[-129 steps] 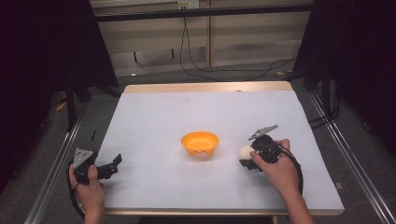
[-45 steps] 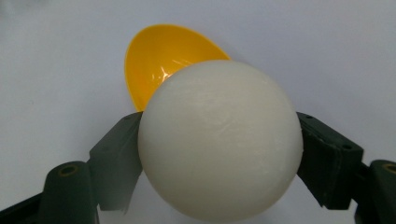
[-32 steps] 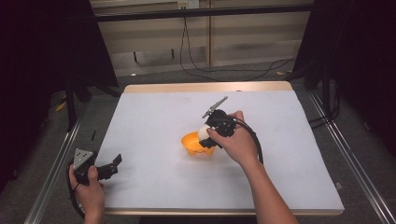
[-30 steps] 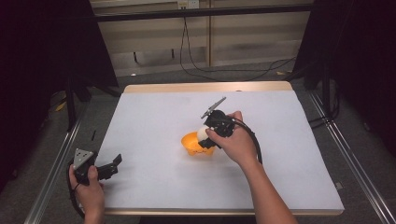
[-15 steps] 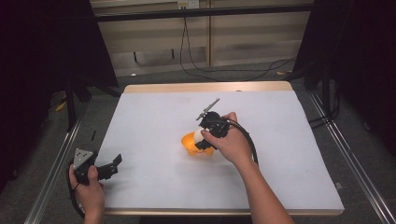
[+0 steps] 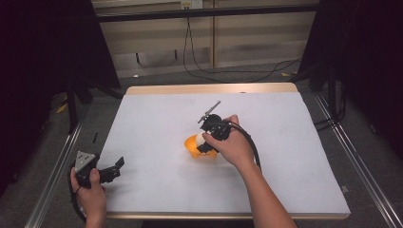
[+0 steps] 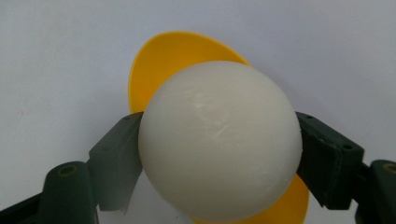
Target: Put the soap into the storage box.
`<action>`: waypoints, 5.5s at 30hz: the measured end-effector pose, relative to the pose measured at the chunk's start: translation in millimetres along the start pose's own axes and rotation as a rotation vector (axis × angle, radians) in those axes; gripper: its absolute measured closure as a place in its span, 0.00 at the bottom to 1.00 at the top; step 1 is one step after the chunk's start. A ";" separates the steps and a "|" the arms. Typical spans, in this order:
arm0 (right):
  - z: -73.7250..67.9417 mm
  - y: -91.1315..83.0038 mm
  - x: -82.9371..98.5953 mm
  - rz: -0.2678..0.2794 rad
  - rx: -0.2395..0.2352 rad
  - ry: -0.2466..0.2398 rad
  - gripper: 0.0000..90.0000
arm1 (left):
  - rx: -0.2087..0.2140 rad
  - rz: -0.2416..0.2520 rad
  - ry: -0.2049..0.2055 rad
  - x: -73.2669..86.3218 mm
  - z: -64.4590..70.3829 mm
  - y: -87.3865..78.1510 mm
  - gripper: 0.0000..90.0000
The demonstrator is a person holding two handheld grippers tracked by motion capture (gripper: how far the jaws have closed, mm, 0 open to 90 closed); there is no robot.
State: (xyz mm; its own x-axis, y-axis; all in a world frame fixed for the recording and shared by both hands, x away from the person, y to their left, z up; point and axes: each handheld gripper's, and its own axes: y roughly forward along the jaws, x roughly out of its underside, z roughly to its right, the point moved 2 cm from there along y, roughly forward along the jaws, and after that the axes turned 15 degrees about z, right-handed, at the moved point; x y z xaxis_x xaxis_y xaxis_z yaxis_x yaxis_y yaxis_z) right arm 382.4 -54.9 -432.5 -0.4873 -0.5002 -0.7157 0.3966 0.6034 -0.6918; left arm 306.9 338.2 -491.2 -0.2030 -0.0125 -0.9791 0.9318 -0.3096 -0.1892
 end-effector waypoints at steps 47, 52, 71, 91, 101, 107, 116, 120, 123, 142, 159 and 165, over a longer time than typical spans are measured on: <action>30.5 -49.8 39.3 0.144 0.177 0.102 0.00 | 0.006 0.007 0.005 0.0 0.2 -0.7 0.01; 37.9 -57.9 52.6 0.148 0.191 0.124 0.00 | 0.003 0.007 0.008 0.0 0.3 -0.6 0.02; 63.2 -89.4 108.7 0.174 0.248 0.219 0.00 | 0.008 0.008 0.005 0.1 0.5 -0.8 0.02; 75.8 -125.1 179.3 0.246 0.307 0.278 0.01 | 0.008 0.008 0.004 0.1 0.4 -0.8 0.02; 79.2 -143.8 202.3 0.282 0.336 0.312 0.01 | 0.004 0.006 0.008 0.1 0.6 -0.7 0.02; 81.7 -153.9 217.0 0.301 0.351 0.341 0.02 | 0.010 0.008 0.007 0.1 0.8 -0.9 0.02; 83.5 -168.5 236.3 0.329 0.368 0.375 0.03 | 0.005 0.010 0.012 0.1 0.9 -1.3 0.02; 84.6 -178.1 249.5 0.352 0.383 0.400 0.03 | 0.007 0.009 0.012 0.1 1.1 -1.2 0.02; 85.1 -181.9 254.5 0.357 0.387 0.403 0.02 | 0.007 0.009 0.011 0.2 1.2 -1.2 0.02; 82.0 -214.7 284.8 0.486 0.415 0.453 0.01 | 0.011 0.015 0.023 0.4 2.4 -1.4 0.02; 76.5 -212.9 288.2 0.533 0.415 0.432 0.02 | 0.022 -0.008 0.046 1.3 5.4 1.4 0.04; 74.3 -212.6 287.5 0.529 0.443 0.411 0.02 | 0.014 -0.016 0.048 1.4 5.9 2.6 0.04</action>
State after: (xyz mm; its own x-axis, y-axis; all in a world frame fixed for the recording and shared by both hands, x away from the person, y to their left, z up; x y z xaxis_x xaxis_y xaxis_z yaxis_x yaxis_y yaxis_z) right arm 215.7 -373.1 -498.3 -0.3617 0.1038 -0.9265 0.8850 0.3507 -0.3062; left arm 307.2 331.8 -492.6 -0.2031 0.0380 -0.9784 0.9241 -0.3229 -0.2044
